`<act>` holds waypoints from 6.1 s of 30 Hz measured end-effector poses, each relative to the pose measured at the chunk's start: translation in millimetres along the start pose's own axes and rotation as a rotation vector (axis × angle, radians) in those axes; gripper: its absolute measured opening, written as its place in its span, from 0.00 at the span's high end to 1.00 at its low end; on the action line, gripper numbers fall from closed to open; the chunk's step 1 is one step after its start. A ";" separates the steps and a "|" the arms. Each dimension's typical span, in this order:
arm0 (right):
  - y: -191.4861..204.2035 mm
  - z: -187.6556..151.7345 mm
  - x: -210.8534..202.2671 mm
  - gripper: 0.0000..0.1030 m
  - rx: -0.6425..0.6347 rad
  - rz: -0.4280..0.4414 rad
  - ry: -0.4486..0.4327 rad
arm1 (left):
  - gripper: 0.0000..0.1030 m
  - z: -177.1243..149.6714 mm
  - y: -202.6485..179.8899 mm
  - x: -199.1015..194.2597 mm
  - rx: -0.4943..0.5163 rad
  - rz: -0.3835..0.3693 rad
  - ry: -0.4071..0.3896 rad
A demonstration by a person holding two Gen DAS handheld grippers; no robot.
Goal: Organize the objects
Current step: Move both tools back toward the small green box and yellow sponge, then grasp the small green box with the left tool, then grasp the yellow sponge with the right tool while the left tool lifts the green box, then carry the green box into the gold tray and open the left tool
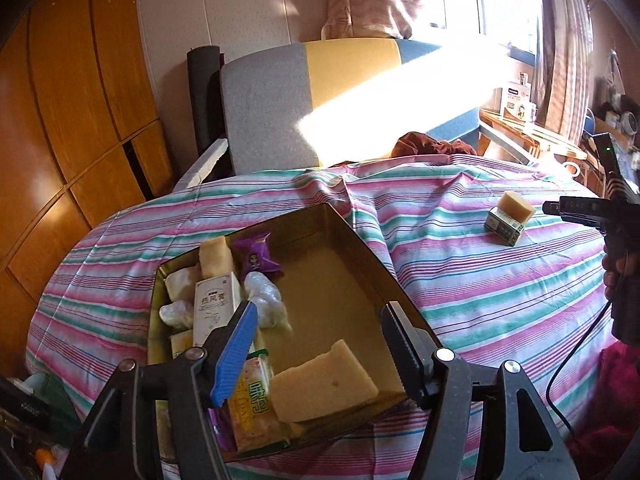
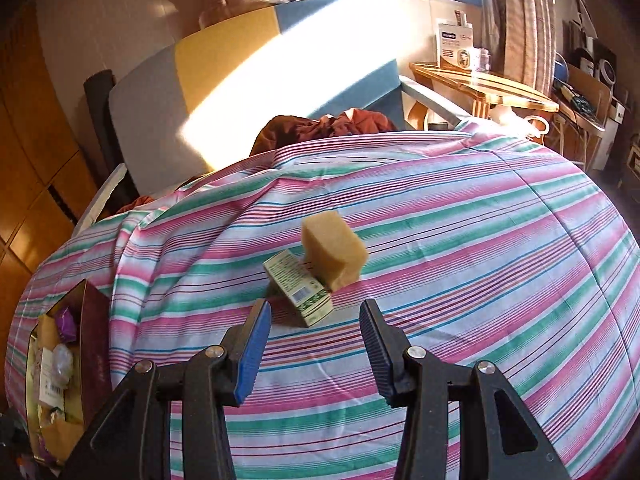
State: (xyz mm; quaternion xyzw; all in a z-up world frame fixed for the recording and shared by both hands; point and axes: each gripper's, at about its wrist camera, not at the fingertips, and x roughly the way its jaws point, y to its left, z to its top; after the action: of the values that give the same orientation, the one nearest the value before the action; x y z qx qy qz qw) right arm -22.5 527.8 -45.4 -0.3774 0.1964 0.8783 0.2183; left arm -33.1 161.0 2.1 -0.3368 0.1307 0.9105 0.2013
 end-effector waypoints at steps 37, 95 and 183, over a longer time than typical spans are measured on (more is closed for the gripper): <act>-87.3 -1.4 -8.1 0.54 0.457 0.131 0.026 | 0.35 94.9 -228.6 176.1 0.099 -0.316 0.243; 3.6 36.6 97.6 0.67 -0.078 0.014 0.265 | 0.71 10.8 -187.2 159.9 0.112 -0.328 0.226; 37.8 -49.5 59.2 0.68 -0.192 0.098 0.281 | 0.69 41.0 45.4 132.3 -0.140 -0.008 0.169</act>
State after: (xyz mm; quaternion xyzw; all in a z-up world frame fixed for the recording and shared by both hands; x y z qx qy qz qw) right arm -50.7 485.2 -114.6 -0.5057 0.1583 0.8411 0.1085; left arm -168.3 173.0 -51.1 -0.4260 0.0816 0.8850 0.1692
